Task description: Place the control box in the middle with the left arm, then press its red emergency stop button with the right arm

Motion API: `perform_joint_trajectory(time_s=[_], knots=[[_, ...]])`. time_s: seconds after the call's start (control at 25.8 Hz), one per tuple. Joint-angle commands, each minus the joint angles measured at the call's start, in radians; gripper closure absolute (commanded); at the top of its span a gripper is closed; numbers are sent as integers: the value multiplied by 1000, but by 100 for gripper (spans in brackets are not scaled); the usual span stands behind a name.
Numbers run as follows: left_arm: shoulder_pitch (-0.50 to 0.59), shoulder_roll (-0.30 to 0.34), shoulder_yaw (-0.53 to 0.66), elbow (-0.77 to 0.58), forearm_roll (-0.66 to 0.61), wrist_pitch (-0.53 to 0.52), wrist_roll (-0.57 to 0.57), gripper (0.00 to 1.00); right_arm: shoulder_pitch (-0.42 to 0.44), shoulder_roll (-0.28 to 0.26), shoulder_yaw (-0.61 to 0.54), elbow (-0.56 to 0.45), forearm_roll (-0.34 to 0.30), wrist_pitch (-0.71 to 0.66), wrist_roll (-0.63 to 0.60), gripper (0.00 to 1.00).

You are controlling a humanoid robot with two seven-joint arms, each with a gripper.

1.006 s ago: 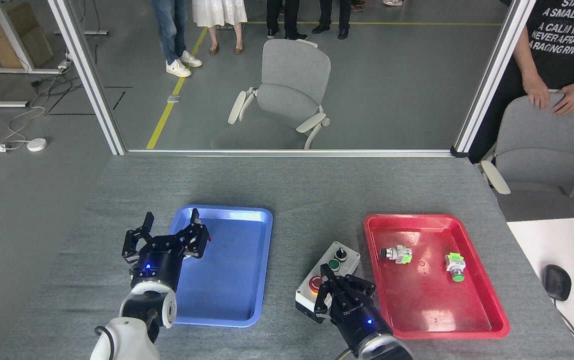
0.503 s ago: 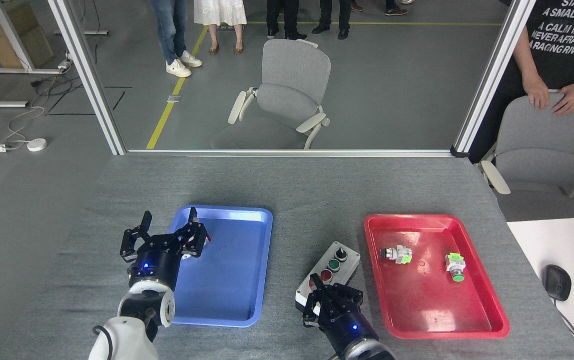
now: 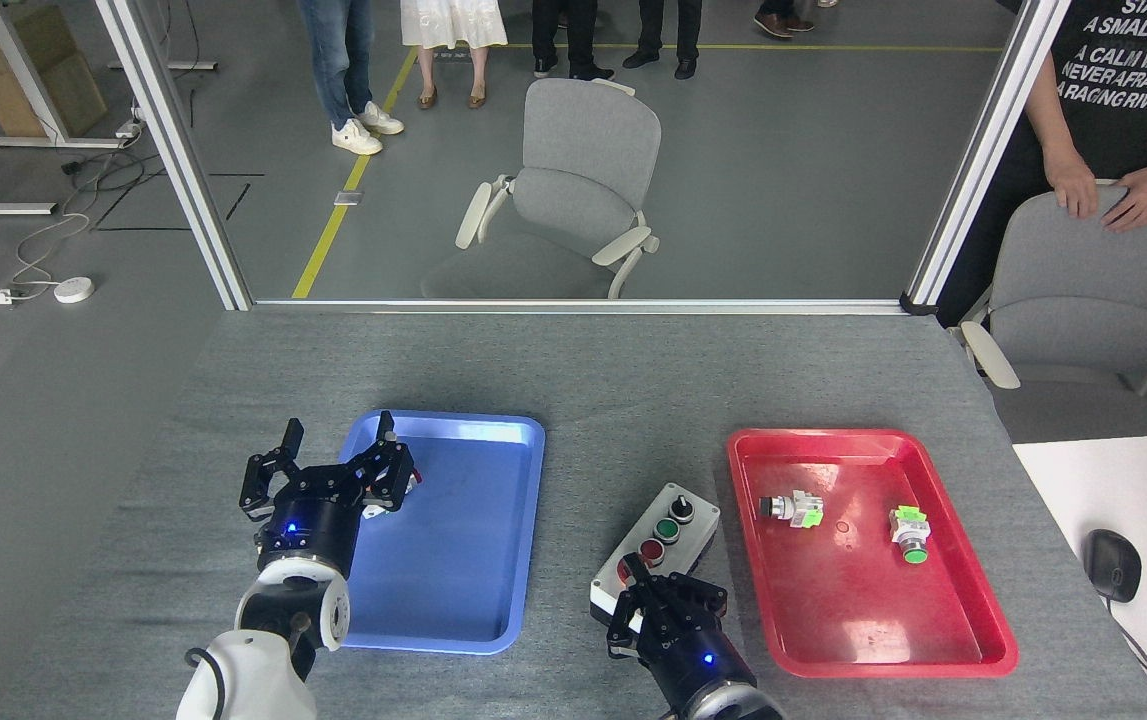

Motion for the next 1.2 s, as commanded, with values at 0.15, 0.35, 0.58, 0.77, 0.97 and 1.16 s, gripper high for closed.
perform_joint_trajectory(time_s=[0.15,0.35,0.58,0.77,0.97,1.16], knots=[[0,0,0,0,0,2,0,1,-21,3,-20,-73,-3,47,12,100],[-1,0,2,2,2,2,0,1,-36,-17,-104,-113,-14,53,12,100],[-1,0,2,2,2,3,0,1,-42,-72,-199,-139,-39,101,11,24],[0,0,2,2,0,3,0,1,-58,-112,-250,-139,-71,116,9,3],[0,2,2,2,0,3,0,1,-58,-152,-296,-139,-106,111,-23,3],[2,2,2,2,0,3,0,1,-56,-184,-331,-136,-125,108,-25,2]])
